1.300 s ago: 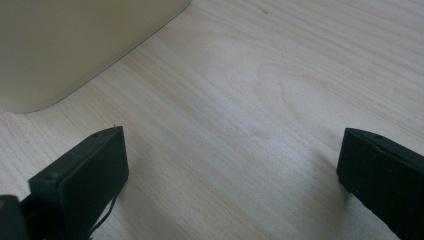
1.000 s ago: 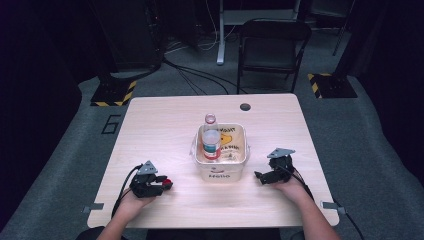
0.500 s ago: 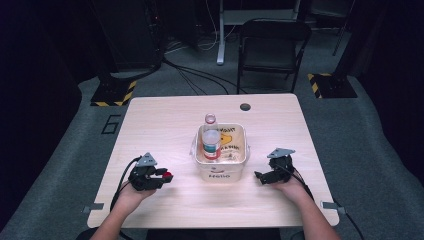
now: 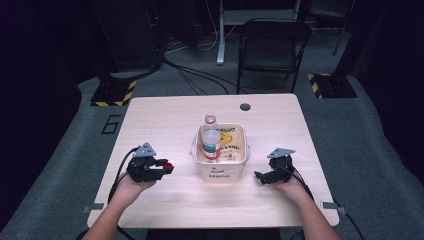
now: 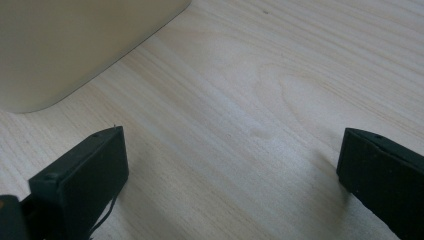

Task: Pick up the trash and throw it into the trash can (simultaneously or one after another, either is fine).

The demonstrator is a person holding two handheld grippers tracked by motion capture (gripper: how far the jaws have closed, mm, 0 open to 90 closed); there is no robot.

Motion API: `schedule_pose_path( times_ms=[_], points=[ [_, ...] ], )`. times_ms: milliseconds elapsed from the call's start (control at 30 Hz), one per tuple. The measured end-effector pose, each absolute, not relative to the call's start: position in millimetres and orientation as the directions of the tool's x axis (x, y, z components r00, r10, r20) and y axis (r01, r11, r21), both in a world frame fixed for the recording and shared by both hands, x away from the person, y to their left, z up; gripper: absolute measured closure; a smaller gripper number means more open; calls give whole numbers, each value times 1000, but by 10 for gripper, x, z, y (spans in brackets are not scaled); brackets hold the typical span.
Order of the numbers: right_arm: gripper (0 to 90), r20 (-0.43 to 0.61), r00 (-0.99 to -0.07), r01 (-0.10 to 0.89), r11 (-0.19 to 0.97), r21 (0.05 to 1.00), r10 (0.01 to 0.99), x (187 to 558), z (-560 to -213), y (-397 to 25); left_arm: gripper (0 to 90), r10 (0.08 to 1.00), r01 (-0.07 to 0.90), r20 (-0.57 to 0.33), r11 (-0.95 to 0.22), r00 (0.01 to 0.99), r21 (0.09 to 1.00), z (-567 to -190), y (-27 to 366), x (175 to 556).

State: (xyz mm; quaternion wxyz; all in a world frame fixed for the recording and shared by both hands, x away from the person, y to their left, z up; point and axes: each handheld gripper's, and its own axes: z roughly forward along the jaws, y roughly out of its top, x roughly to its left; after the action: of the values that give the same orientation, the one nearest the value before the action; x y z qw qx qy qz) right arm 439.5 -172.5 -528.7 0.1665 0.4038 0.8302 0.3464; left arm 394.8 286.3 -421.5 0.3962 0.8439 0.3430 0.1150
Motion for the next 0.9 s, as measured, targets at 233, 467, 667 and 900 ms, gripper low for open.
schedule_pose_path(
  times_ms=[233, 467, 667, 900],
  points=[
    [0, 3, -618, 555, 434, 710, 786, 4395, -5287, -1725, 580, 660, 462, -55, -462, 749, 757, -3956, 2827, 3977],
    [0, 3, -619, 555, 434, 710, 786, 4395, -5287, -1725, 580, 624, 422, -30, -491, 781, 762, -3709, 2710, 4011],
    [0, 3, -619, 555, 434, 710, 786, 4395, -5287, -1725, 580, 605, 403, -24, -499, 796, 767, -3607, 2605, 4036],
    [0, 3, -619, 555, 434, 710, 786, 4396, -5287, -1726, 580, 579, 386, -18, -519, 815, 762, -3513, 2481, 4071]
  ],
)
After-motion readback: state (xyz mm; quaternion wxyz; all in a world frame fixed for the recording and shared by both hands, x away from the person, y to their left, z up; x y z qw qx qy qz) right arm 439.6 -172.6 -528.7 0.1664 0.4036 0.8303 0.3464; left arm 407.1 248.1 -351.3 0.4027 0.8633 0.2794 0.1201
